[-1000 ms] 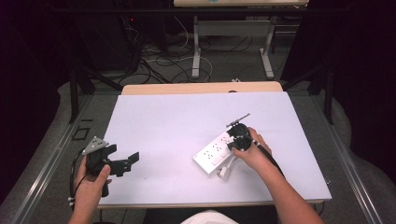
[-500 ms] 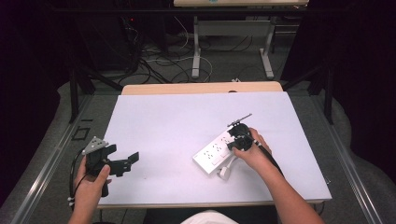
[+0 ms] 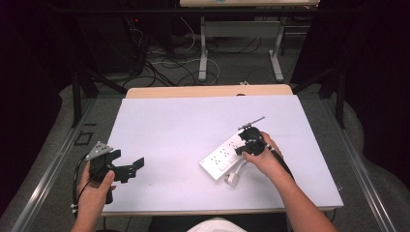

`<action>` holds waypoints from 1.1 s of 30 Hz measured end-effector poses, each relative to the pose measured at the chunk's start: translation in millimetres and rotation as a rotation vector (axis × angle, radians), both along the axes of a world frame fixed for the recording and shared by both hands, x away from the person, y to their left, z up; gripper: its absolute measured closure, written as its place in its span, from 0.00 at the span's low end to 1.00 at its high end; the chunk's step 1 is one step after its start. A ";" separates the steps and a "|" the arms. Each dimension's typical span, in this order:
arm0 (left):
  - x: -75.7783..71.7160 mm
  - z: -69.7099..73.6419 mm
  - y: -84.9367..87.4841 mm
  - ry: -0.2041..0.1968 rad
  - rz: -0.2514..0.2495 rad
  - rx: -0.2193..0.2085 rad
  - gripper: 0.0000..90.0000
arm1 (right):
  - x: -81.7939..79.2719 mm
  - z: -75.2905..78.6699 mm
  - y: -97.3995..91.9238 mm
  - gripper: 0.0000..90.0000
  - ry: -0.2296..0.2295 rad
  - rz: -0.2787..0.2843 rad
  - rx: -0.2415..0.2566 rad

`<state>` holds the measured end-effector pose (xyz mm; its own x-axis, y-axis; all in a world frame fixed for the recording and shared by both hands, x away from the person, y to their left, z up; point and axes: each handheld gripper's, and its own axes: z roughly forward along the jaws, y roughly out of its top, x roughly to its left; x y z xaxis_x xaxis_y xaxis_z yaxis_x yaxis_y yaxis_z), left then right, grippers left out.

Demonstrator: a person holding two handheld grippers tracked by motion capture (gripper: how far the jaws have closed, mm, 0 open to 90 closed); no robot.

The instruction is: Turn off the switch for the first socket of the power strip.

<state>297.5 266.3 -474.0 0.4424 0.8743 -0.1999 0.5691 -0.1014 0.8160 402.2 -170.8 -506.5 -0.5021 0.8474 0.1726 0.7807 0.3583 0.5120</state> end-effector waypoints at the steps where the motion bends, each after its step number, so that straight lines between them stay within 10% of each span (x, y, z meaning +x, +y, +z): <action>1: 0.2 -0.1 -0.1 0.000 0.000 0.000 0.01 | 0.0 0.0 0.0 0.93 0.000 0.000 0.000; 26: 3.2 -5.4 -3.0 0.019 -0.001 0.000 0.01 | -4.7 17.8 -15.9 0.41 -0.139 0.097 0.115; 33: 3.7 -5.0 -3.4 0.018 -0.008 -0.001 0.01 | -6.3 24.7 -26.1 0.27 -0.287 0.119 0.052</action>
<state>301.2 262.9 -479.1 0.4455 0.8706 -0.2087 0.5830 -0.1052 0.8056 395.8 -196.9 -481.8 -0.6315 0.7737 0.0506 0.5556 0.4060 0.7256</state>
